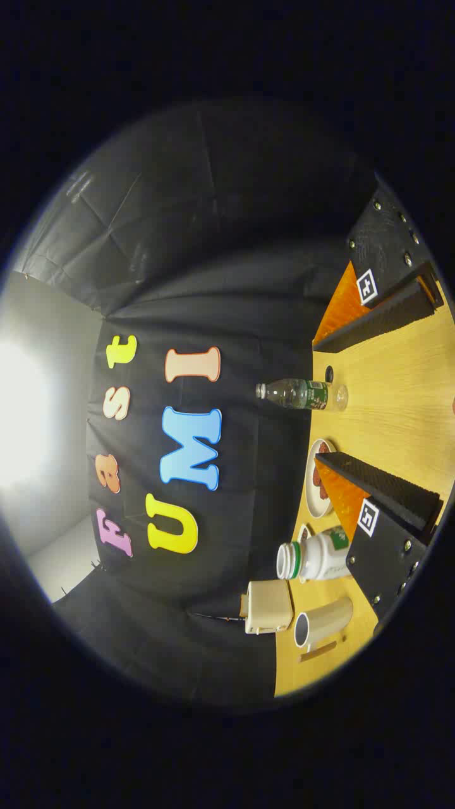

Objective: Take the bottle from table, then pour the juice into the cup, finally place the bottle on the coaster

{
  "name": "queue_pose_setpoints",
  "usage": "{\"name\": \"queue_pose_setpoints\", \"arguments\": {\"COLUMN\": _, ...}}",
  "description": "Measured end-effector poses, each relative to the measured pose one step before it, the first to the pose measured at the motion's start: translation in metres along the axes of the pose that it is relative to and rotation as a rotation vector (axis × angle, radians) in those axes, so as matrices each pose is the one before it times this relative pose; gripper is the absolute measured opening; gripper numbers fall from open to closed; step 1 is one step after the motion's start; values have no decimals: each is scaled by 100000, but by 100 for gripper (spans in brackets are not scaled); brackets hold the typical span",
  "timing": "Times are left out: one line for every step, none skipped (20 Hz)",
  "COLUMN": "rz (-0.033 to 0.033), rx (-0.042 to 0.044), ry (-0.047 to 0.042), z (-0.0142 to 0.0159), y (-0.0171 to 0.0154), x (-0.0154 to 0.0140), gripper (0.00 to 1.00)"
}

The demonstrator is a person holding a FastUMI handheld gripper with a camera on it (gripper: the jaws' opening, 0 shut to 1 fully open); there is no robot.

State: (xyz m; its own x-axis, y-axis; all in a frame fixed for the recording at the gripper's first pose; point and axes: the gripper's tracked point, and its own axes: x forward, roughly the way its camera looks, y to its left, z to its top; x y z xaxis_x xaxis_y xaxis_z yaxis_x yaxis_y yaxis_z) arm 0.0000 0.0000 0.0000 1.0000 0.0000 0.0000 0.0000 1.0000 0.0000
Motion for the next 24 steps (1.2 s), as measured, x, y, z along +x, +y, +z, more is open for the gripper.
{"name": "queue_pose_setpoints", "arguments": {"rz": 2553, "rx": 1299, "ry": 706, "z": 507, "y": 1112, "x": -720, "gripper": 96}}
{"name": "queue_pose_setpoints", "arguments": {"rz": 2608, "rx": 2389, "ry": 313, "z": 668, "y": 1307, "x": -822, "gripper": 96}}
{"name": "queue_pose_setpoints", "arguments": {"rz": 1965, "rx": 1829, "ry": -246, "z": 513, "y": 1033, "x": -604, "gripper": 96}}
{"name": "queue_pose_setpoints", "arguments": {"rz": 1758, "rx": 1063, "ry": -411, "z": 457, "y": 1010, "x": -531, "gripper": 96}}
{"name": "queue_pose_setpoints", "arguments": {"rz": 1398, "rx": -74, "ry": -109, "z": 14, "y": 803, "x": -456, "gripper": 96}}
{"name": "queue_pose_setpoints", "arguments": {"rz": 1175, "rx": -851, "ry": -119, "z": 23, "y": 738, "x": -217, "gripper": 96}}
{"name": "queue_pose_setpoints", "arguments": {"rz": 1365, "rx": -1004, "ry": -65, "z": -93, "y": 889, "x": -347, "gripper": 96}}
{"name": "queue_pose_setpoints", "arguments": {"rz": 1131, "rx": -725, "ry": 235, "z": -108, "y": 784, "x": -171, "gripper": 96}}
{"name": "queue_pose_setpoints", "arguments": {"rz": 1577, "rx": 287, "ry": 375, "z": -280, "y": 888, "x": -98, "gripper": 96}}
{"name": "queue_pose_setpoints", "arguments": {"rz": 1508, "rx": 784, "ry": 865, "z": -295, "y": 884, "x": -32, "gripper": 96}}
{"name": "queue_pose_setpoints", "arguments": {"rz": 1261, "rx": 793, "ry": 870, "z": -457, "y": 690, "x": 77, "gripper": 96}}
{"name": "queue_pose_setpoints", "arguments": {"rz": 1229, "rx": 788, "ry": 584, "z": -347, "y": 661, "x": 39, "gripper": 96}}
{"name": "queue_pose_setpoints", "arguments": {"rz": 1156, "rx": 518, "ry": 604, "z": -380, "y": 719, "x": 156, "gripper": 96}}
{"name": "queue_pose_setpoints", "arguments": {"rz": 737, "rx": 493, "ry": 812, "z": -410, "y": 403, "x": 221, "gripper": 96}}
{"name": "queue_pose_setpoints", "arguments": {"rz": 138, "rx": 708, "ry": 981, "z": -628, "y": 172, "x": 266, "gripper": 96}}
{"name": "queue_pose_setpoints", "arguments": {"rz": 98, "rx": 734, "ry": 959, "z": -519, "y": 151, "x": 351, "gripper": 96}}
{"name": "queue_pose_setpoints", "arguments": {"rz": -56, "rx": 1052, "ry": 673, "z": -430, "y": 114, "x": 364, "gripper": 96}}
{"name": "queue_pose_setpoints", "arguments": {"rz": -370, "rx": 992, "ry": 663, "z": -323, "y": 19, "x": 405, "gripper": 96}}
{"name": "queue_pose_setpoints", "arguments": {"rz": -18, "rx": 960, "ry": 924, "z": -597, "y": -26, "x": 621, "gripper": 96}}
{"name": "queue_pose_setpoints", "arguments": {"rz": -202, "rx": 540, "ry": 741, "z": -422, "y": -1, "x": 473, "gripper": 96}}
{"name": "queue_pose_setpoints", "arguments": {"rz": -484, "rx": 238, "ry": 868, "z": -410, "y": -74, "x": 549, "gripper": 96}}
{"name": "queue_pose_setpoints", "arguments": {"rz": -290, "rx": 79, "ry": 696, "z": -311, "y": -93, "x": 567, "gripper": 96}}
{"name": "queue_pose_setpoints", "arguments": {"rz": -251, "rx": 105, "ry": 952, "z": -438, "y": -14, "x": 567, "gripper": 96}}
{"name": "queue_pose_setpoints", "arguments": {"rz": -441, "rx": 338, "ry": 1042, "z": -451, "y": -125, "x": 729, "gripper": 96}}
